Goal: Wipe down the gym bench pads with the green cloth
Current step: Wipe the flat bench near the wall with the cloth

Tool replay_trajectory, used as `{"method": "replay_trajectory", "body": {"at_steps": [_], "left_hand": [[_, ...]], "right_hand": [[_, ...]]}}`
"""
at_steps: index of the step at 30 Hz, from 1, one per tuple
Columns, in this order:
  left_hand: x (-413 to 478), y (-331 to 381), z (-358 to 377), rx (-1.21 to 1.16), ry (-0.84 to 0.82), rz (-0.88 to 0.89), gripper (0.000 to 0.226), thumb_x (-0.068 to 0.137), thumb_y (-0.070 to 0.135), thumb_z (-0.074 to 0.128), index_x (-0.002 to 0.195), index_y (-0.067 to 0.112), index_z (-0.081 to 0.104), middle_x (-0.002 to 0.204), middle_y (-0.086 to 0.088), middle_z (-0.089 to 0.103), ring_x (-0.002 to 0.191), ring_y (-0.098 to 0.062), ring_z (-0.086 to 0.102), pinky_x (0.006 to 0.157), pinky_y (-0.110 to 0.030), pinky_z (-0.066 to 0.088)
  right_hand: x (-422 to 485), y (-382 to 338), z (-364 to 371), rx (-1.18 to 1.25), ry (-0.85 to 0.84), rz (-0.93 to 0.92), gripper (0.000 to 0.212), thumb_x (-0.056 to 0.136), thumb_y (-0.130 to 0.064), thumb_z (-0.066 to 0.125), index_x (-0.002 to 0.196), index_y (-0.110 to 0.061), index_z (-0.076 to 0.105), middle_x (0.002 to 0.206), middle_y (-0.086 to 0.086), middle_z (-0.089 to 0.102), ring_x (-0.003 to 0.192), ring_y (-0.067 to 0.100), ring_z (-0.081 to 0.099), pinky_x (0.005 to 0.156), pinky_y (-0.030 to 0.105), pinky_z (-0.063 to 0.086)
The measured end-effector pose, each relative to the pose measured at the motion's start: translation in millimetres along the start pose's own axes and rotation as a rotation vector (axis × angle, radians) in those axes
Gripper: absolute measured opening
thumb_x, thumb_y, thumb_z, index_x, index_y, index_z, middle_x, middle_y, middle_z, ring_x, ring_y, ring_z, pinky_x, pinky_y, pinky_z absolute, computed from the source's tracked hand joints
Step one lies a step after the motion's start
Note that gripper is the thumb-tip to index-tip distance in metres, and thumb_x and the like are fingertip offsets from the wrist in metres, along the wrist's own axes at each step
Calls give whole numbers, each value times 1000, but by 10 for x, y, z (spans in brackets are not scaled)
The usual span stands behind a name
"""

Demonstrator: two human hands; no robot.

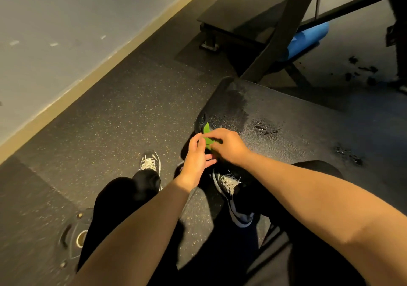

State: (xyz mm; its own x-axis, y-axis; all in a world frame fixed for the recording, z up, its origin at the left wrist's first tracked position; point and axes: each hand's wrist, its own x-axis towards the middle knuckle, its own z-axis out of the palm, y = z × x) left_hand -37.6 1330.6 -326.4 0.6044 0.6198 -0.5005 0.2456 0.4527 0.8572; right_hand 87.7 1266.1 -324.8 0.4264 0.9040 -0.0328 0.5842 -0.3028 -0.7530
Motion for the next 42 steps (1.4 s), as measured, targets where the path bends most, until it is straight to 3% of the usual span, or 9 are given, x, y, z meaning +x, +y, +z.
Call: {"method": "replay_trajectory", "body": {"at_steps": [4, 9, 13, 21, 25, 29, 33, 37, 42], "left_hand": [[-88, -98, 43, -67, 3, -54, 26, 108, 38, 35, 131, 29, 45, 129, -1, 59, 118, -16, 60, 102, -45, 50], [356, -200, -179, -55, 275, 129, 24, 92, 10, 48, 103, -8, 58, 93, -21, 63, 85, -31, 61, 78, -47, 49], [704, -212, -63, -173, 418, 78, 34, 93, 10, 49, 117, -13, 53, 96, -17, 61, 88, -26, 59, 80, -37, 49], [694, -380, 397, -215, 399, 99, 15, 95, 16, 52, 82, 9, 51, 78, -6, 49, 75, -20, 46, 69, -35, 40], [488, -505, 558, -91, 305, 97, 10, 96, 11, 53, 99, 3, 47, 90, -7, 48, 85, -18, 47, 74, -30, 42], [278, -558, 605, 132, 65, 206, 26, 92, -4, 52, 89, 21, 45, 98, -8, 51, 88, -13, 48, 78, -23, 43], [343, -540, 450, 269, 171, 216, 11, 97, 9, 56, 102, 17, 52, 110, -7, 57, 96, -13, 56, 82, -17, 47], [607, -341, 305, -94, 531, 116, 26, 102, 9, 43, 127, 6, 46, 122, -11, 54, 109, -24, 57, 88, -29, 47], [701, -116, 440, -536, 448, -181, 46, 108, 19, 30, 153, 25, 23, 150, -9, 41, 133, -26, 46, 115, -39, 35]], "right_hand": [[-228, -108, 108, -42, -161, -36, 31, 90, -14, 57, 116, -25, 68, 99, 0, 70, 91, 16, 63, 85, 33, 50], [-85, -99, -121, 59, 112, 97, 47, 87, -5, 51, 132, -19, 55, 124, 3, 65, 115, 19, 60, 101, 31, 45], [-96, 130, -151, -224, 115, 174, 46, 90, -5, 52, 135, -10, 56, 142, 9, 51, 135, 25, 42, 111, 31, 31], [-164, 280, -68, -218, 115, 140, 50, 93, -6, 52, 143, -9, 50, 154, 10, 40, 146, 25, 30, 118, 29, 21], [-191, 296, -129, -183, 62, 145, 51, 93, -2, 49, 143, -10, 50, 156, 6, 39, 148, 21, 26, 120, 29, 19], [-258, 318, -164, -202, 74, 113, 52, 88, 6, 47, 139, -7, 55, 151, 10, 45, 147, 25, 28, 121, 34, 18], [-244, 366, -164, -333, 191, 116, 50, 83, 3, 52, 131, -7, 62, 141, 12, 55, 138, 34, 39, 120, 43, 24], [-247, 386, -142, -372, 220, 105, 47, 85, -1, 57, 131, -10, 63, 140, 9, 56, 136, 31, 43, 118, 37, 24], [-270, 400, -128, -347, 219, 117, 47, 89, -3, 56, 135, -12, 59, 145, 7, 52, 141, 29, 37, 118, 30, 16]]}}
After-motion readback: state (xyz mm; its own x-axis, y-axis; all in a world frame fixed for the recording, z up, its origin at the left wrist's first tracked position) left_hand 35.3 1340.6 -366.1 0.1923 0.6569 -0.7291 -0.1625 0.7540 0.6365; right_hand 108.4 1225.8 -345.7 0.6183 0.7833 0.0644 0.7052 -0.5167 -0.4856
